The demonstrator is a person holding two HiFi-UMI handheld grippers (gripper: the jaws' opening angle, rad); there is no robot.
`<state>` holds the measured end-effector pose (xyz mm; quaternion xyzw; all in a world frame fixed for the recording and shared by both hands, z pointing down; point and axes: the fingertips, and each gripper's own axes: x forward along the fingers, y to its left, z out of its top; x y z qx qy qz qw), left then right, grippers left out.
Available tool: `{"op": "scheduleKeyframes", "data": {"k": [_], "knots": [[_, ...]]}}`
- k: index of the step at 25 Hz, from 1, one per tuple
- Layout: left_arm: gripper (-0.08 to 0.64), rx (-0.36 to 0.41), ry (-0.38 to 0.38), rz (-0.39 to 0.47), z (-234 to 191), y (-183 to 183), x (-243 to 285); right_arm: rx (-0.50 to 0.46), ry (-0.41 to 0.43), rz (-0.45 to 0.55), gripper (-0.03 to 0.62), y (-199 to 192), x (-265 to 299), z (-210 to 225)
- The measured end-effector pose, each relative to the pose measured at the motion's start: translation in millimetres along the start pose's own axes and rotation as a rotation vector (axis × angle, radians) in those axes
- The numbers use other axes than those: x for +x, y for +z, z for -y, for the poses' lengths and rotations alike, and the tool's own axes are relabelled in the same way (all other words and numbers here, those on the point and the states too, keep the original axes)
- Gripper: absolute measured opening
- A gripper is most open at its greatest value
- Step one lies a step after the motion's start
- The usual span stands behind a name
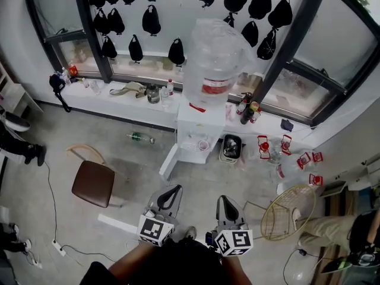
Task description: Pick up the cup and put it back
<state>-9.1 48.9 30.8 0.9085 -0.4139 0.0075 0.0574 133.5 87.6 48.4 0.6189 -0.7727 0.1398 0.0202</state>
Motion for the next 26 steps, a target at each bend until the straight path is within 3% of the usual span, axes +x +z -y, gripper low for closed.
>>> {"op": "scheduleKeyframes", "data": {"k": [26], "knots": [[0.006,-0.006,-0.014,-0.003,-4.2,0.6,-2.5,-0.001,-0.005,-0.007,-0.005,-0.8,2.2,-7.2]]}}
